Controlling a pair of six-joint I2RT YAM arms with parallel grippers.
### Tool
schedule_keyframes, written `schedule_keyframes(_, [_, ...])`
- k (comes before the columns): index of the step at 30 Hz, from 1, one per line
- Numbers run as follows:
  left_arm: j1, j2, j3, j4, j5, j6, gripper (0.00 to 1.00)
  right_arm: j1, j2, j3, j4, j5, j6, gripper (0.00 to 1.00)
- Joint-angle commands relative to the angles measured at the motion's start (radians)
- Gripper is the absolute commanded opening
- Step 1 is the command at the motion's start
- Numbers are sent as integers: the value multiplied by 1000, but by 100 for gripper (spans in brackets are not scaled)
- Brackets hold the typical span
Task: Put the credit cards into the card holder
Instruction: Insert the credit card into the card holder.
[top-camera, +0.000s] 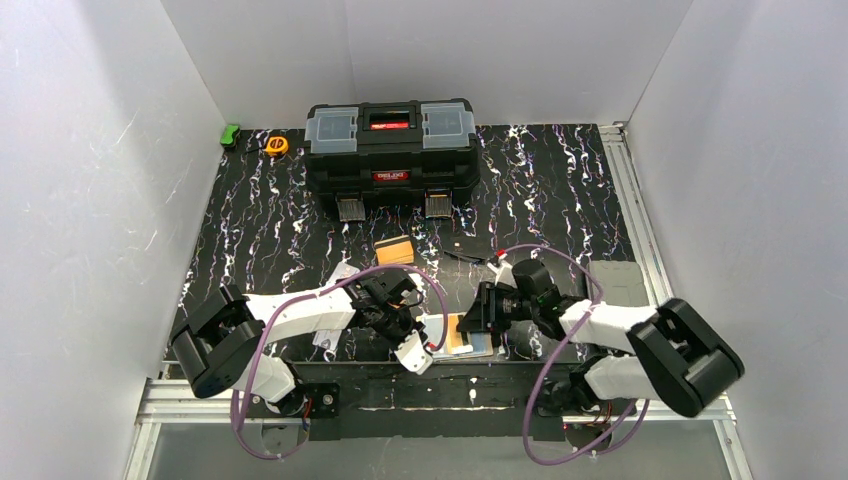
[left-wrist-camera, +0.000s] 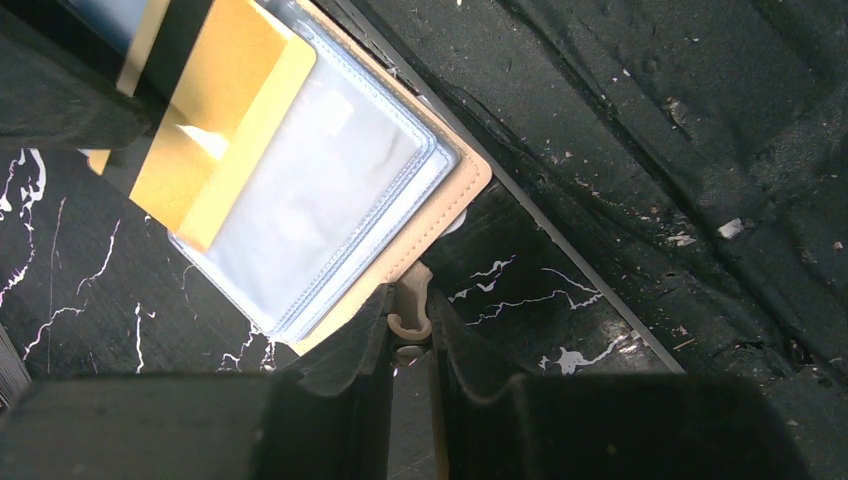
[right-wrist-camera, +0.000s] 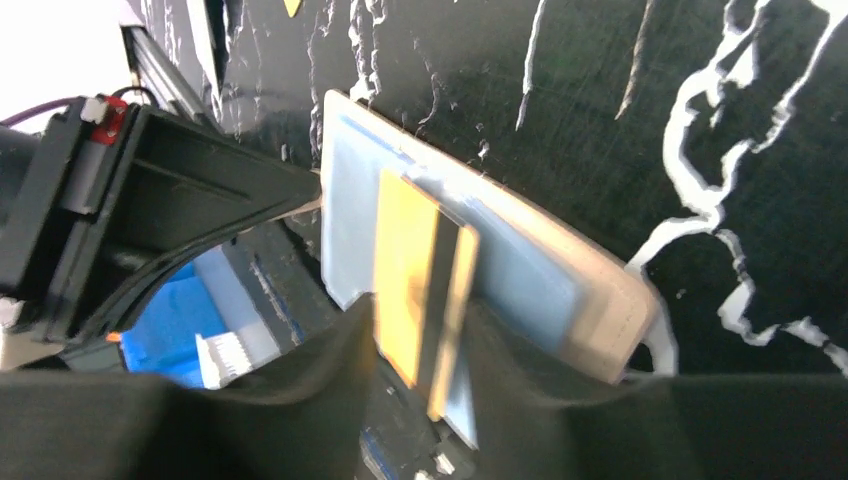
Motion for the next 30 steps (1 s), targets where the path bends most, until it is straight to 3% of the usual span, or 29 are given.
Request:
schedule_keyframes(1, [-5, 4, -41, -52, -33, -13, 5, 61, -130, 94, -318, 192, -88, 53])
schedule_keyframes(6, [-6, -7, -47, -34, -32, -20, 5, 164, -62, 182, -380, 258, -80, 53])
schedule_keyframes(15, [-5, -29, -65, -7, -29, -31, 4, 237, 2, 259, -418, 311, -75, 53])
schedule_keyframes(30, [-5, -40, -78, 20, -27, -40, 4, 332, 37, 295, -356, 303, -39, 51])
